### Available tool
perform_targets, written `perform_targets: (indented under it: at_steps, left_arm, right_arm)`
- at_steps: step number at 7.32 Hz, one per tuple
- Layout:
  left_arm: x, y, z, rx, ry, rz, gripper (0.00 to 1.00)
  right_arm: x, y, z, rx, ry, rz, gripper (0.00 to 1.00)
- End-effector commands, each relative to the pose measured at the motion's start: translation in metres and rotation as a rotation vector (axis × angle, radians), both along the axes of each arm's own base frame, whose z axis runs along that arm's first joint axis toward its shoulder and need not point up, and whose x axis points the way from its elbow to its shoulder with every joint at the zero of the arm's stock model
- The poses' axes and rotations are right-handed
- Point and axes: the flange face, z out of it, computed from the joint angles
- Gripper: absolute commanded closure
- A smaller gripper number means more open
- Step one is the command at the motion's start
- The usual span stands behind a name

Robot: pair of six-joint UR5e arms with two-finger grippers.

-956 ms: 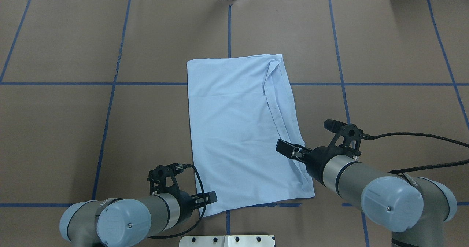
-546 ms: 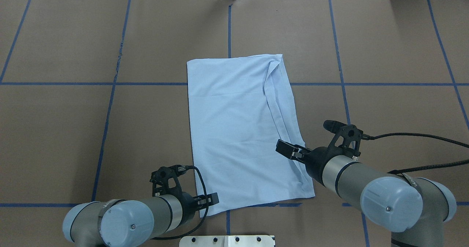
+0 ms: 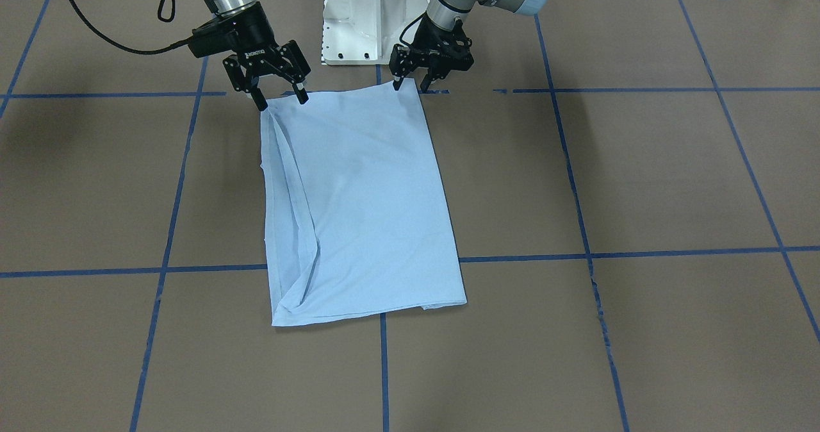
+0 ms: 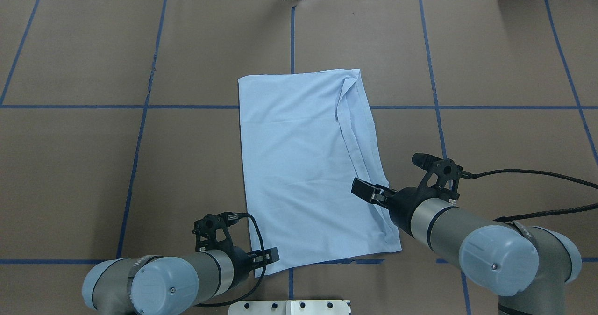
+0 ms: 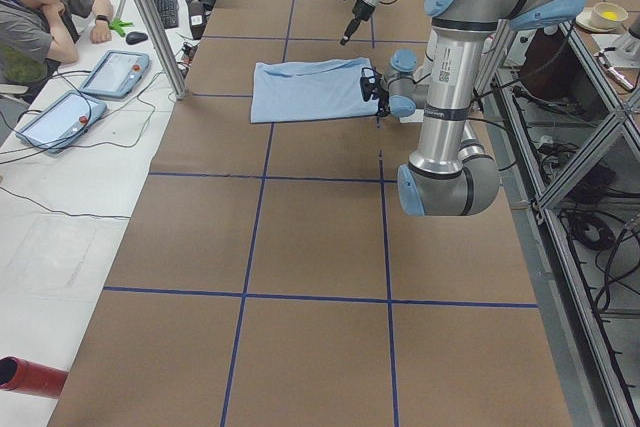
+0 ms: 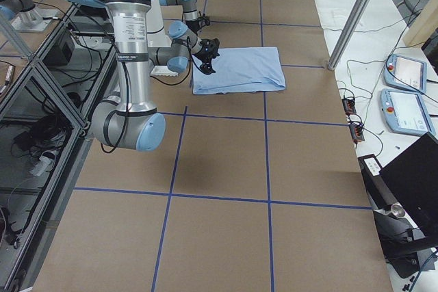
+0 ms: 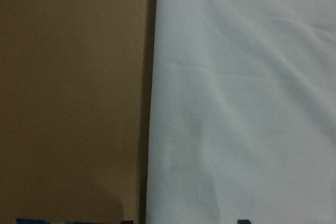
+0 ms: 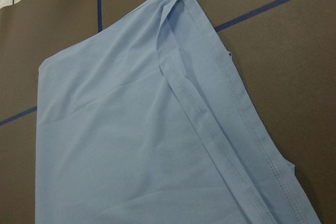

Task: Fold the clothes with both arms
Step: 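Lower the left gripper to the shirt edge nearest the robot while the right gripper repositions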

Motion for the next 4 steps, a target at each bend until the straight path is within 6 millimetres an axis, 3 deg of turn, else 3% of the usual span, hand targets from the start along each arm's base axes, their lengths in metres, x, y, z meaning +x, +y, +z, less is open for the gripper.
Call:
perform_targets:
  at_steps: [1,4]
  left_arm:
    - [0.001,0.001,-0.001,0.000,0.000,0.001,0.28]
    - [0.012,0.000,-0.002,0.000,-0.003,0.001,0.28]
  right_arm:
    - [0.000,0.000,0.001,0.000,0.001,0.000,0.00]
    - [-0.002,0.000,0.003,-0.001,0.006,0.000,0.00]
